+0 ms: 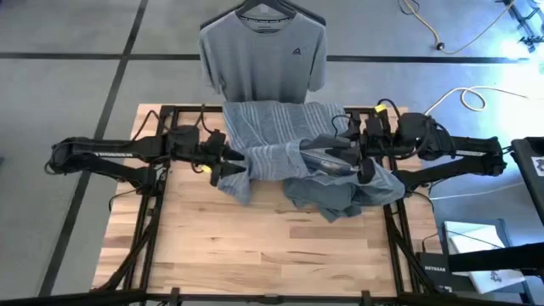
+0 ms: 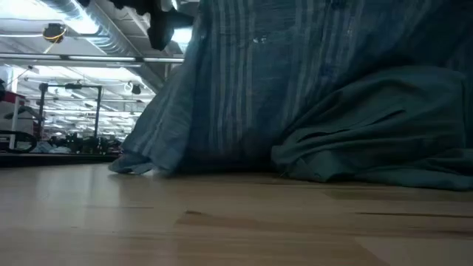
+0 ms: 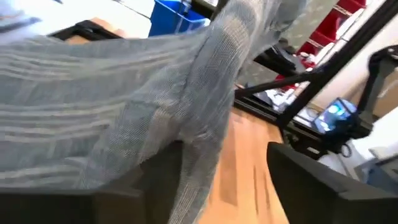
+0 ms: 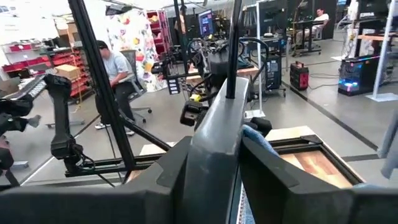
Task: Unhang clothes
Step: Remove the polo shirt from the hanger
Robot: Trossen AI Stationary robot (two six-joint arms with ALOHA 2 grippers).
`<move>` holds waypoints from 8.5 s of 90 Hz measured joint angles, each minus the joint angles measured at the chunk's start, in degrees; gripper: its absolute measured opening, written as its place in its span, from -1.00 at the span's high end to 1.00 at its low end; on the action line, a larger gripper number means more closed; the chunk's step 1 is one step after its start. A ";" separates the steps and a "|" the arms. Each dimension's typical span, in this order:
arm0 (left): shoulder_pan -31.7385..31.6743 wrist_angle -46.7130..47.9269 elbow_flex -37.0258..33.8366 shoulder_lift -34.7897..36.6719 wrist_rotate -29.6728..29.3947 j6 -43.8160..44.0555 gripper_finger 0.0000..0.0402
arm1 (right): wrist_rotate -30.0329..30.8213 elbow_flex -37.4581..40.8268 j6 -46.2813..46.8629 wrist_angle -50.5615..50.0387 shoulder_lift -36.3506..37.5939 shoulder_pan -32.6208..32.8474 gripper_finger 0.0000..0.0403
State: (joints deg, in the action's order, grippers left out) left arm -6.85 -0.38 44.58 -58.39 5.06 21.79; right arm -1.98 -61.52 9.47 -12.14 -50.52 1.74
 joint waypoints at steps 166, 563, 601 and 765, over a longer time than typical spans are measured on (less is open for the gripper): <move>1.12 9.55 1.40 7.02 -10.49 -5.69 0.97 | -4.55 -0.46 0.57 -2.32 7.27 0.15 0.47; -0.70 22.50 29.94 -18.09 0.92 -23.66 0.72 | 5.00 -0.42 0.48 -15.21 6.44 0.11 0.87; -0.72 23.47 29.94 -18.09 0.11 -24.81 0.73 | 3.56 -0.42 3.78 -19.56 11.59 0.11 0.87; -0.81 18.28 29.86 -21.79 4.52 -24.29 0.97 | 4.01 -0.46 8.45 -30.55 5.92 0.11 -0.41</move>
State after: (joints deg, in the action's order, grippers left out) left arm -7.66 17.90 74.43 -80.19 9.58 -2.49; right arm 2.04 -61.98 17.92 -42.70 -44.60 1.85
